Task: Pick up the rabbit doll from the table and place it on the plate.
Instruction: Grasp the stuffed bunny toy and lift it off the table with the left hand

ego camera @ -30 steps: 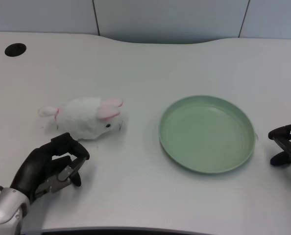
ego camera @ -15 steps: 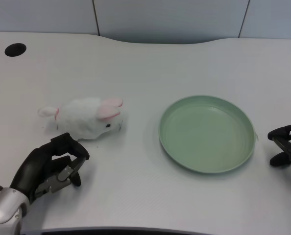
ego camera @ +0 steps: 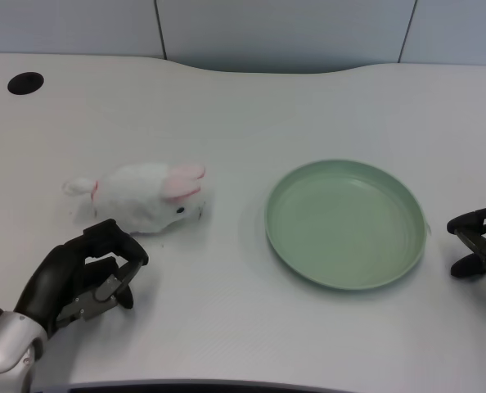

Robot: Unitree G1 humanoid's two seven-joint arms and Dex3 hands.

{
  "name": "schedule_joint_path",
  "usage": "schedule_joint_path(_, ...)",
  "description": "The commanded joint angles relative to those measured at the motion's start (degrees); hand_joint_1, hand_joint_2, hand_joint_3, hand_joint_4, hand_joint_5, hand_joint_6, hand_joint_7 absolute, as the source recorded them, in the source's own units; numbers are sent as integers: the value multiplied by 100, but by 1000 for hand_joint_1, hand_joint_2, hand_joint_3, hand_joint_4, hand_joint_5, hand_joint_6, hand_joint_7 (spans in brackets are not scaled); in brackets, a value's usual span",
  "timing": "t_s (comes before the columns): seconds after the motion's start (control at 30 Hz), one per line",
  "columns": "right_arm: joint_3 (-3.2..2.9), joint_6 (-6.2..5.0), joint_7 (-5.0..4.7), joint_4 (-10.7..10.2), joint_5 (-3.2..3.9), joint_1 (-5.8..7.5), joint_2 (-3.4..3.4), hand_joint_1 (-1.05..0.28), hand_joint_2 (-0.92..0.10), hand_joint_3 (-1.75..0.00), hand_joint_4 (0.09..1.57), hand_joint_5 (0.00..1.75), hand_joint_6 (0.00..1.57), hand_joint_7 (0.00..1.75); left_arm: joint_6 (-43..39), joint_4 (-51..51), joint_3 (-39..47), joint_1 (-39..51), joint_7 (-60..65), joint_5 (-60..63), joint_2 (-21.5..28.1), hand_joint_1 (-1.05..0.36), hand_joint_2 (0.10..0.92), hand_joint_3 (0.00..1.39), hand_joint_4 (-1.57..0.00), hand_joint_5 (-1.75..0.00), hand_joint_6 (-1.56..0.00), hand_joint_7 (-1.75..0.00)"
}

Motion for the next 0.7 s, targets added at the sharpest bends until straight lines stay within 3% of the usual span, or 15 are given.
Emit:
schedule_joint_path(0.03, -77, -31, -7, -94, 115, 106, 49, -796, -916, -69, 985, 983, 882, 888, -585, -215, -171, 122, 374, 456, 309, -512, 921, 443, -578, -1746, -432, -1616)
schedule_joint_path(0.07, -82, -24, -2, -108, 128, 114, 56, -796, -916, -65, 985, 985, 885, 886, -690, -237, -208, 125, 469, 561, 343, -513, 921, 443, -571, -1746, -437, -1594)
schedule_joint_path(0.17, -22, -111, -45, -122, 36, 145, 35, -794, -920, -78, 970, 987, 878, 883, -1204, -402, -520, 52, 1369, 1507, 647, -480, 921, 454, -601, -1746, -446, -1545)
schedule_joint_path(0.23, -16, -51, -62, -137, 18, 148, 28, -795, -918, -80, 970, 990, 876, 883, -1123, -799, -819, -110, 2407, 2590, 940, -487, 921, 448, -590, -1746, -454, -1519)
schedule_joint_path(0.3, -14, -36, -75, -147, 5, 153, 25, -800, -920, -76, 967, 990, 873, 882, -1027, -1019, -1051, -271, 3301, 3394, 1120, -496, 921, 408, -618, -1688, -540, -1373)
schedule_joint_path(0.5, -57, -68, -21, -93, 61, 137, 32, -799, -921, -72, 964, 993, 866, 886, -708, -1113, -1624, -975, 4461, 4464, 1429, -518, 921, 304, -602, -1604, -550, -1246)
schedule_joint_path(0.57, -75, -35, -11, -101, 94, 131, 52, -788, -921, -71, 959, 994, 864, 887, -662, -1054, -1824, -1259, 4442, 4620, 1539, -538, 921, 271, -559, -1397, -559, -936)
schedule_joint_path(0.63, -80, 5, -28, -121, 111, 125, 74, -797, -917, -64, 965, 1001, 875, 892, -562, -1025, -1998, -1484, 4320, 4720, 1625, -567, 921, 272, -441, -835, -559, -371)
schedule_joint_path(0.67, -65, 4, -44, -128, 94, 125, 75, -799, -918, -61, 966, 1003, 877, 892, -469, -945, -2110, -1663, 4279, 4804, 1636, -571, 921, 270, -438, -711, -575, -249)
schedule_joint_path(0.7, -51, -1, -56, -134, 76, 127, 75, -803, -919, -58, 965, 1004, 880, 894, -399, -868, -2205, -1800, 4258, 4852, 1638, -598, 921, 215, -407, -448, -520, -109)
